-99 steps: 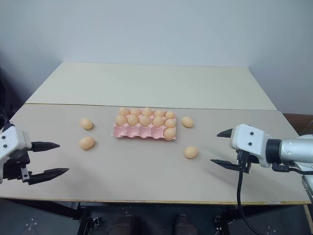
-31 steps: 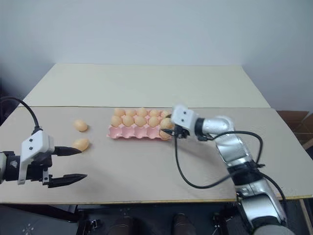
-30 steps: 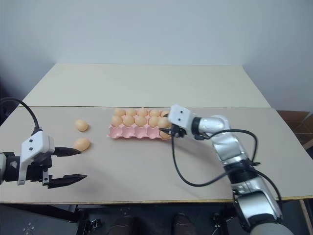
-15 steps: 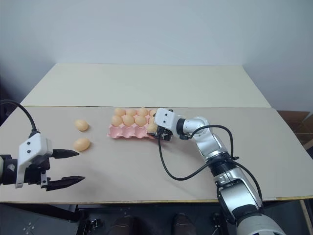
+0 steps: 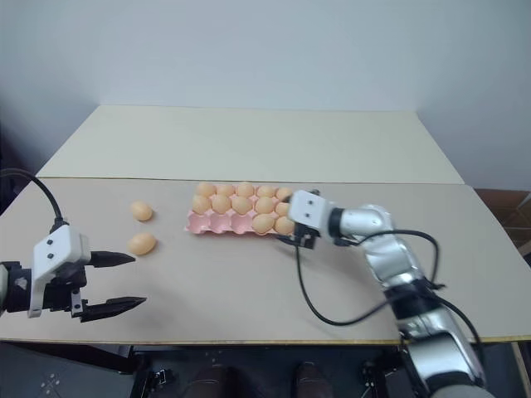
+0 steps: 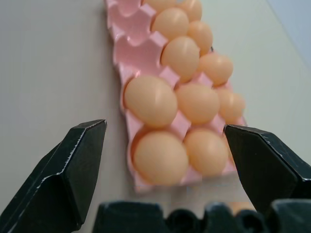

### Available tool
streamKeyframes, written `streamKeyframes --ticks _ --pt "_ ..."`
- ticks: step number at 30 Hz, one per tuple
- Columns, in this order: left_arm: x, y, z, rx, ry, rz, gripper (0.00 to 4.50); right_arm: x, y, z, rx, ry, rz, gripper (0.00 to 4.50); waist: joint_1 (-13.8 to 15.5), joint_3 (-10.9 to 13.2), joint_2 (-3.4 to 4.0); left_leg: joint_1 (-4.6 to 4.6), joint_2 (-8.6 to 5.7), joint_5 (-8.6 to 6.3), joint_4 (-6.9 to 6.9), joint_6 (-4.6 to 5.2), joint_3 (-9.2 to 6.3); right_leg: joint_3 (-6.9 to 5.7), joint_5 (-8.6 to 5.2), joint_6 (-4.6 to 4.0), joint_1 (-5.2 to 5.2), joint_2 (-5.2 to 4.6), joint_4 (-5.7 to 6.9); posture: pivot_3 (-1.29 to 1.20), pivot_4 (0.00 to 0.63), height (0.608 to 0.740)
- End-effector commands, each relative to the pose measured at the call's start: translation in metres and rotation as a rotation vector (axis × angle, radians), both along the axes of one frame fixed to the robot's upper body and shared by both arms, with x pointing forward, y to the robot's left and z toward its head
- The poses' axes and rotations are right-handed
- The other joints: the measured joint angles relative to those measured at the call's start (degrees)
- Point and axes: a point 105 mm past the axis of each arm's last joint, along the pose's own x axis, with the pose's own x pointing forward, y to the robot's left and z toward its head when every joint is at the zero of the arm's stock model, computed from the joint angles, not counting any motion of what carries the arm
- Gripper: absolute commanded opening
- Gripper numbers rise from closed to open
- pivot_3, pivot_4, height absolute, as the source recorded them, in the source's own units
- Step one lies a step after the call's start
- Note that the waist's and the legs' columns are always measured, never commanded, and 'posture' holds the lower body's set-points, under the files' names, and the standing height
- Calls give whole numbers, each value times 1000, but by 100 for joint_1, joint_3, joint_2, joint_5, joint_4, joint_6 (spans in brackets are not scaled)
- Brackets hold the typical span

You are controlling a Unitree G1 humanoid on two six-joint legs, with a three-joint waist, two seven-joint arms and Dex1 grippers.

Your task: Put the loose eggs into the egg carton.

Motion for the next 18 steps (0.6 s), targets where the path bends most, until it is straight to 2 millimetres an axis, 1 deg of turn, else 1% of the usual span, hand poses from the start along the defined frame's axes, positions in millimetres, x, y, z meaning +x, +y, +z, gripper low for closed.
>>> streamKeyframes --ticks 1,4,9,13,18 --pt "2 -2 4 5 -39 -24 4500 -17 -25 20 5 -9 -27 4478 8 0 0 2 0 0 0 0 2 0 -4 -7 0 0 0 0 150 740" --pt "6 0 3 6 -40 -21 4500 -27 -47 18 2 34 -92 4478 -14 0 0 11 5 0 0 -1 7 3 -3 -9 1 3 5 0 150 740" --pt "12 4 4 14 -51 -22 4500 -35 -70 17 -11 65 -176 4478 -20 0 0 22 9 -1 0 -1 8 4 -3 -11 4 6 7 0 150 740" --pt "14 6 5 20 -55 -27 4500 -37 -78 18 -11 64 -219 4478 -18 0 0 8 8 -1 0 -1 11 5 -2 -10 -1 3 -1 0 150 740" --pt "13 6 6 23 -59 -32 4500 -37 -82 17 -7 55 -245 4478 5 0 -1 6 8 -1 0 -1 12 6 -3 -10 -3 3 -3 0 150 740"
